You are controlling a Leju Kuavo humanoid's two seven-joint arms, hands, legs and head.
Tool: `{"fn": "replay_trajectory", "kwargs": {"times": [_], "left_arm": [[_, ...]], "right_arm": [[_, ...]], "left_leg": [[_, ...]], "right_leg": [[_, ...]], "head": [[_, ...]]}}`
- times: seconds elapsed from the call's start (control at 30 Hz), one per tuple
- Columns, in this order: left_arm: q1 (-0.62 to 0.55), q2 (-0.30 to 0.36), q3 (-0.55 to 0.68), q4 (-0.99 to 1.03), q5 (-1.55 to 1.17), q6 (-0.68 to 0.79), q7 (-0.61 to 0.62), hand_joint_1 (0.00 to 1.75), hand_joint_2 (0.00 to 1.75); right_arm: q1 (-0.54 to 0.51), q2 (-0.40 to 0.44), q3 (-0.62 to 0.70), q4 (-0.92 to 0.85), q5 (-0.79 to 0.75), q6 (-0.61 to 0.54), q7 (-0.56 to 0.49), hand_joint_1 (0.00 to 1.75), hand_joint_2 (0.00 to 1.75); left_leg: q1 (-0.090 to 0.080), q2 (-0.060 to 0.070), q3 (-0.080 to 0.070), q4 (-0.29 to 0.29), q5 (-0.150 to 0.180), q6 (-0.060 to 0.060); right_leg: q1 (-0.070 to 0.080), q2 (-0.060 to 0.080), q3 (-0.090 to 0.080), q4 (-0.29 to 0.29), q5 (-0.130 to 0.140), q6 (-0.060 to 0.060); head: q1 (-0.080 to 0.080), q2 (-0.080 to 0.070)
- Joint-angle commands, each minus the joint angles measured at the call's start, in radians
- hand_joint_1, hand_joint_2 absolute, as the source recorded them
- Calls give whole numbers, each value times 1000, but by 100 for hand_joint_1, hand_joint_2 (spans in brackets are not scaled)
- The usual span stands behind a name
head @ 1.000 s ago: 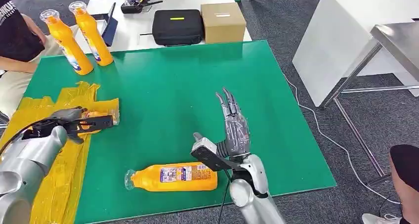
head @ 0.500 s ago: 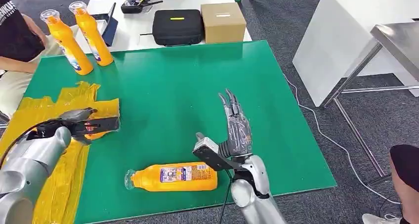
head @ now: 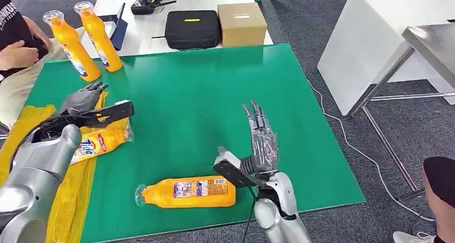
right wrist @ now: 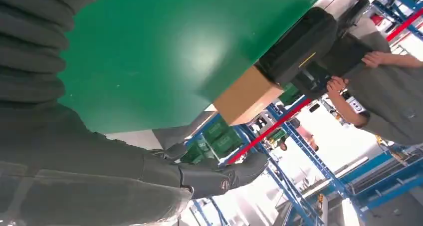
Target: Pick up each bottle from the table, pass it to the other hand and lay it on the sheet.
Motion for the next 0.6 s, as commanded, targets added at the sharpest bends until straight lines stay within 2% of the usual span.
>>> {"fn": "replay_trajectory", "kwargs": {"times": [0.03,0.07,0.27,0.47,0.6], "left_arm": [[80,-23,-67,-287,32,-20,4,0,0],[80,-23,-67,-287,32,-20,4,0,0],[147,-56,-23,-383,271,-2,-79,0,0],[153,-58,-18,-381,296,7,-82,0,0],[181,-57,-8,-351,413,32,-109,0,0]], "right_arm": [[8,-1,-19,-27,-20,50,6,0,175],[8,-1,-19,-27,-20,50,6,0,175],[8,-15,81,17,-168,264,-35,0,175],[5,-19,103,29,-166,276,-40,0,175],[-46,-74,210,86,-190,385,-44,0,175]], "left_leg": [[1,-1,2,-1,-1,-2],[1,-1,1,0,0,-1],[1,0,3,-1,-2,-3],[1,0,3,-1,-1,-2],[1,2,2,-1,0,-1]], "right_leg": [[1,-3,2,-1,-1,0],[1,-2,1,-1,-1,0],[1,-1,4,-2,-1,0],[1,-1,3,-2,-1,-1],[0,1,2,-2,0,0]], "head": [[0,0],[0,0],[0,0],[0,0],[0,0]]}}
